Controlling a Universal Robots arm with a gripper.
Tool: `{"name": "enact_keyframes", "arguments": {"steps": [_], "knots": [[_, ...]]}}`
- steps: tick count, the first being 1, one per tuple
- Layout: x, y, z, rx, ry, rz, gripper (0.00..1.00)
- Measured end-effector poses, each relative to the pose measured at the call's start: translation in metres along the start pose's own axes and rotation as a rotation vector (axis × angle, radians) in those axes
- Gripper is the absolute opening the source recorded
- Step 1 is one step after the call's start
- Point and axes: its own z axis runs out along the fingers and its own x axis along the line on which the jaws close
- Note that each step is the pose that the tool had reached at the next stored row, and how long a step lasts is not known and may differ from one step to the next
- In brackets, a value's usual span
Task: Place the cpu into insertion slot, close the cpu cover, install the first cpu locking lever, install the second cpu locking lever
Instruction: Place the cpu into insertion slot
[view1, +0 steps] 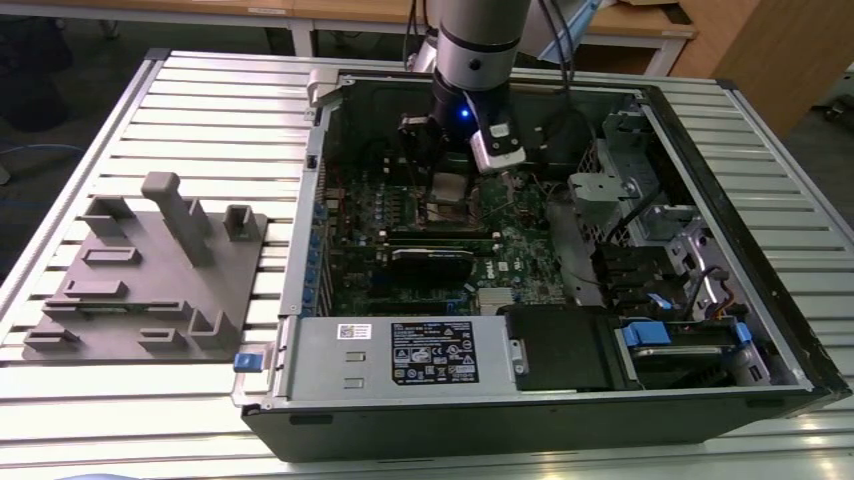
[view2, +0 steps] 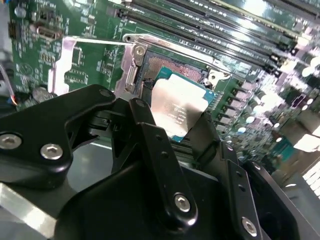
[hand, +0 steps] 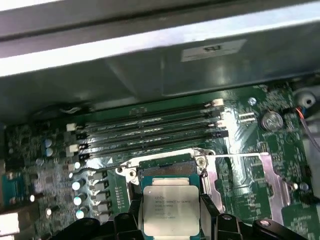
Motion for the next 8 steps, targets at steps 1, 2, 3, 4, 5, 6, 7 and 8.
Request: {"name": "enact_keyframes", "arguments": {"steps": [1,2,3,4,5,6,7,8], "knots": [[0.0000,0.0000,0.0001,-0.0003,-0.0011,0.018,0.54],[0.0000,0.0000,0.0001,-0.0006,-0.0022,0.036,0.54],[0.0000,0.0000,0.0001,-0.0007,-0.0033,0.054,0.54],[0.0000,0.0000,0.0002,-0.0009,-0.0045,0.074,0.54],[0.0000,0.0000,0.0002,-0.0011,-0.0055,0.091,0.54],[0.0000,0.0000,0.0003,-0.0013,-0.0066,0.110,0.54],[0.0000,0.0000,0.0003,-0.0014,-0.0077,0.127,0.54],[0.0000,-0.0001,0.0004,-0.0017,-0.0088,0.145,0.54]]}}
